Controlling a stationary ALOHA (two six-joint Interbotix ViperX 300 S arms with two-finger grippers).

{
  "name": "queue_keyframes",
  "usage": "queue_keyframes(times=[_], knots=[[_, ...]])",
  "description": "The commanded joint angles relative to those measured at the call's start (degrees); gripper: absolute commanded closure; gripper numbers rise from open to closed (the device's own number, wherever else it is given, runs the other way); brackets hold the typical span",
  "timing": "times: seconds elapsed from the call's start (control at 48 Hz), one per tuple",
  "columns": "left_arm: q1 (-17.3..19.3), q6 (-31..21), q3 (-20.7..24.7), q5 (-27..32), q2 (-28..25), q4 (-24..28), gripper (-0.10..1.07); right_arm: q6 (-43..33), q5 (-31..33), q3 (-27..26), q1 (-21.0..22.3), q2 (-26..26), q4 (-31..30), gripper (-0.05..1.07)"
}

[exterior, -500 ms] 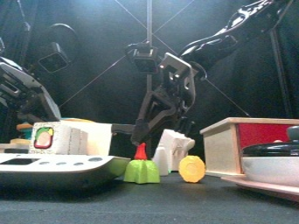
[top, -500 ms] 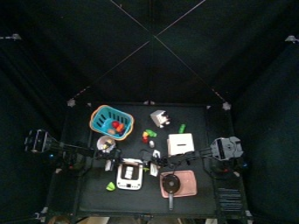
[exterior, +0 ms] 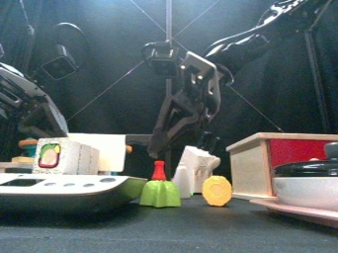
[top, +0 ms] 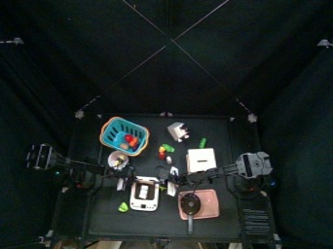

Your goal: Cut sushi piece

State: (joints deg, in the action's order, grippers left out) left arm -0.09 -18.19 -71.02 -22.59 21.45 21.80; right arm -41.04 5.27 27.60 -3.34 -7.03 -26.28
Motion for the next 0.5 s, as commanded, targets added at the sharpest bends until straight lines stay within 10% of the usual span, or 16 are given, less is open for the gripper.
queue_keyframes(times=[0.0,0.479], knots=[[-0.09,-0.09,3.16,0.70,3.78,0.35,0.72,0.09,-0.70,-3.08,0.18,4.13,-1.14,0.70],[-5.63,-0.44,1.93,7.56,12.30,-0.26,0.72,-0.09,-0.88,-3.52,-4.04,4.04,-2.90,0.70]])
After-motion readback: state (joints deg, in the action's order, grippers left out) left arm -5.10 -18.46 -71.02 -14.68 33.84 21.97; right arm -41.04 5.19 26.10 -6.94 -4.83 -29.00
